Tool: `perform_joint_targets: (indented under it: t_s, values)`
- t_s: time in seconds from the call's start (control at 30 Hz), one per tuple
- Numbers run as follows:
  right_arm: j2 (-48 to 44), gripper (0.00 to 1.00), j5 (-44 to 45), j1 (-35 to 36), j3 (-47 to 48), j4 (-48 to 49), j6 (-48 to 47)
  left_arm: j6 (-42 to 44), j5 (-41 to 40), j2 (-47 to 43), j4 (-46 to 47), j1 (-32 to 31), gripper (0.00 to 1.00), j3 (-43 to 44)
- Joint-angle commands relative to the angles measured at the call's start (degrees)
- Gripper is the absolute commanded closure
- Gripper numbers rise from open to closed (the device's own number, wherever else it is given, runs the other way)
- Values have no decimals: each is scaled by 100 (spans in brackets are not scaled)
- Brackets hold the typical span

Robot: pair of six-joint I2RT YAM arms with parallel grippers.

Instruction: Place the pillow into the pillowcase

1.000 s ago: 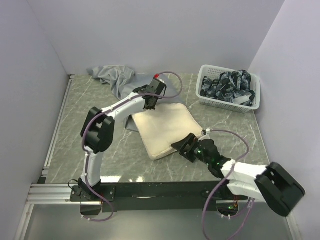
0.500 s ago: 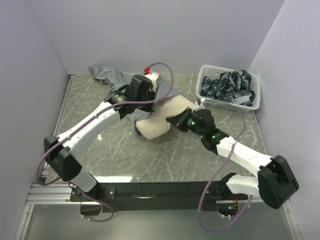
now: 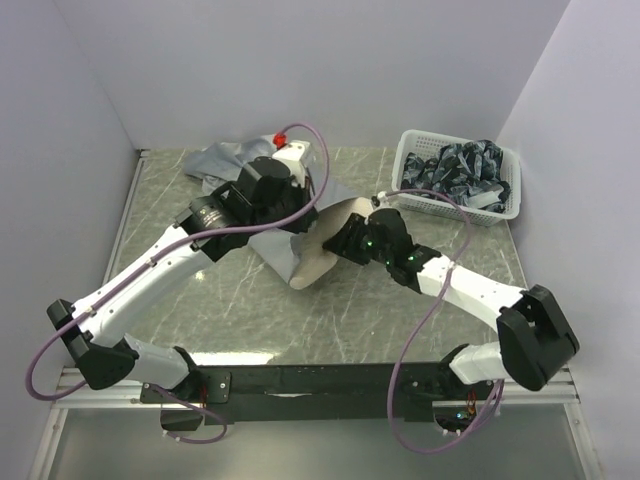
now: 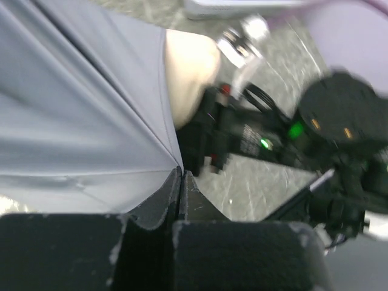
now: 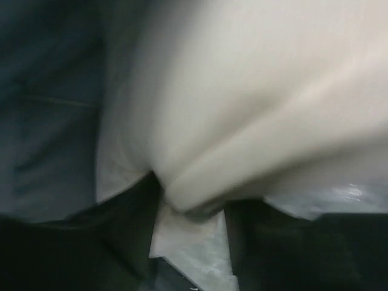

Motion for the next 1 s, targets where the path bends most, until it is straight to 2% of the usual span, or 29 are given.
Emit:
perform_joint_targets:
  t_s: [0.0,0.03,0.07,0.13,0.27,0.3,0.37,0.4,0.47,0.6,0.63,0.73,0.83,0.97]
  values:
    - [-611,38,577,-119,-203,-70,-566,-840,-183,-261,588,203,99,172]
    - [-778,28,655,-145,-290,-271,-619,-911,-245,-261,641,290,99,233]
    - [-1180,25,761,-154,-500,-325,-602,-1007,-324,-261,685,343,99,260]
    - [-1935,22,779,-171,-834,-299,-480,-1095,-412,-234,729,475,99,382]
    - [-3229,23,1420,-232,-1931,-431,12,-1158,-421,-138,712,581,99,699]
    - [-3441,25,1508,-259,-2109,-439,135,-1166,-482,-103,685,581,99,778]
    - [-3864,42,1517,-320,-2547,-483,460,-1201,-518,-76,694,581,99,971]
    - [-3943,47,1509,-408,-2663,-510,531,-1210,-535,-24,676,590,99,1033]
    - [-4084,49,1439,-444,-3040,-423,690,-1254,-571,29,650,590,99,1253]
    - [-3936,49,816,-470,-3665,656,813,-1368,-588,38,729,590,99,1455]
    - [-3709,43,562,-470,-3788,1460,830,-1386,-545,38,799,581,99,1508]
    - [-3034,32,209,-453,-3939,2719,857,-1456,-466,134,826,581,99,1754]
    - [-2312,28,67,-348,-3501,3136,830,-1509,-281,301,791,573,99,2070]
    - [-1879,26,313,-329,-3052,3401,1067,-1544,-140,451,720,546,99,2378]
